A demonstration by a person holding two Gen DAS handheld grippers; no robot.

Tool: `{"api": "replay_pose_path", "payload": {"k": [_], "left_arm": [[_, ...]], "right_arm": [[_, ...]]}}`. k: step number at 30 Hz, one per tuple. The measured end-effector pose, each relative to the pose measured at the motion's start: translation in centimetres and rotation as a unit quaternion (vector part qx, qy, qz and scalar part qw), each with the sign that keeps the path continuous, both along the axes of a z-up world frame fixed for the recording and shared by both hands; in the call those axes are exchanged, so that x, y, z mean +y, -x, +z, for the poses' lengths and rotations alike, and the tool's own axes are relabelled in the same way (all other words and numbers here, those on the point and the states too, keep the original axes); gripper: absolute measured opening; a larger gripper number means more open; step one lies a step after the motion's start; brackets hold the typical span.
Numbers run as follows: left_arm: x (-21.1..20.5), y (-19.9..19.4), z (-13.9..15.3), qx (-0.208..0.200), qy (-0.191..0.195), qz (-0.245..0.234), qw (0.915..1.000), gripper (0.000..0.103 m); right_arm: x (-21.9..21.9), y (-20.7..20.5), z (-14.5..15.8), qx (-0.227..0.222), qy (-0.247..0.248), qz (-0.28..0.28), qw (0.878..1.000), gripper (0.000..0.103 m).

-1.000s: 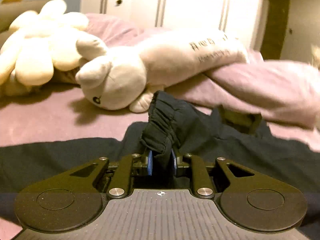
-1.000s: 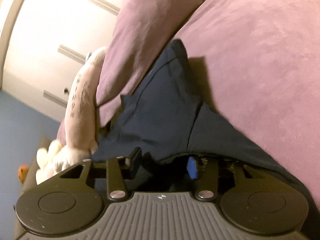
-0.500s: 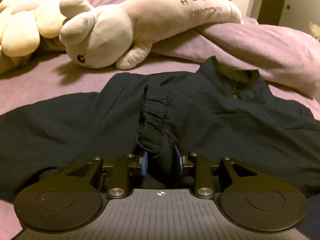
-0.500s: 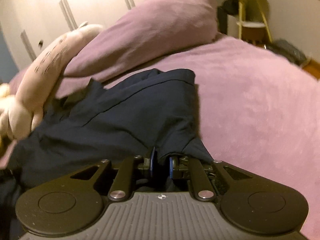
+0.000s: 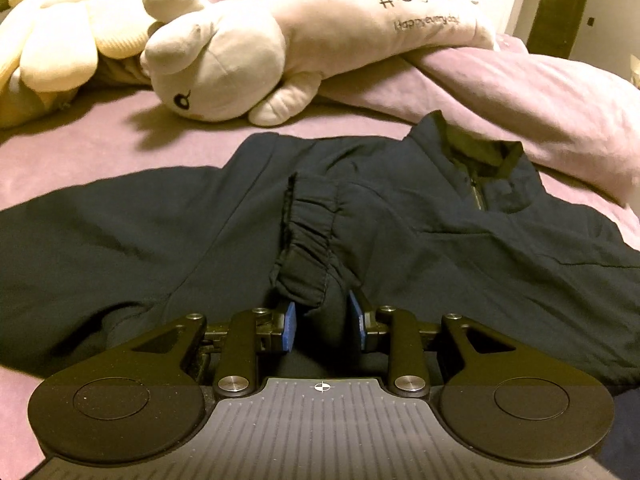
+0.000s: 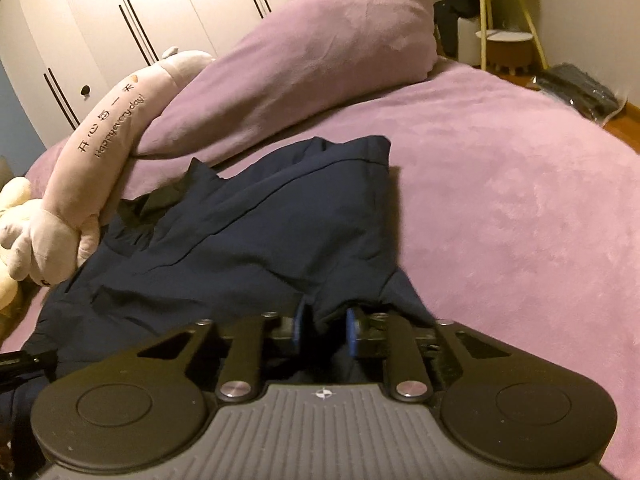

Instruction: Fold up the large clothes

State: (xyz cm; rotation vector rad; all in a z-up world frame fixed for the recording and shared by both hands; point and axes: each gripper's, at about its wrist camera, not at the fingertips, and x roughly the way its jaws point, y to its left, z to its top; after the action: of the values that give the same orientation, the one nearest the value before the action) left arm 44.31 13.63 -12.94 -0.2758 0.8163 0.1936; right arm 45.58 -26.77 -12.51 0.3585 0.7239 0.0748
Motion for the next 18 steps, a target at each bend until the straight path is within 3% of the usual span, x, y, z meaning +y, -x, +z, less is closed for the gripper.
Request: {"api": "replay_pose_path", "payload": {"k": [5,8,11,14,18], "left_arm": [[-0.4,0.7,0.8,0.005,0.01,0.0,0.9999,0.029],[-1.1,0.7,0.6,0.015,-0.01,-0.006,0.9998,0.029],[-1.3,0.4,-0.1,0.03,-0.021,-0.007,0.9993,0.033],[-1.3,0.5,-0.6,0.037,-0.024,0.003,0.999,0.039],[-1.6,0.9,-0.7,0.037,-0.056,-0.004,0.9977,0.05]], "right_arm": [[0.1,0.5,-0.3,-0.001,0.022,-0.016,1.0,0.014],[1.1,0.1,-1.0,0.004,0.061,-0.007,0.998,0.014],[1.9,0.1,-0.8,0.001,0.099,0.01,0.995,0.014],[1.8,0.9,0.3,0.005,0.097,0.008,0.995,0.018],[2.0,2.6,2.1,-0.007,0.099,-0.009,0.995,0.025]]}}
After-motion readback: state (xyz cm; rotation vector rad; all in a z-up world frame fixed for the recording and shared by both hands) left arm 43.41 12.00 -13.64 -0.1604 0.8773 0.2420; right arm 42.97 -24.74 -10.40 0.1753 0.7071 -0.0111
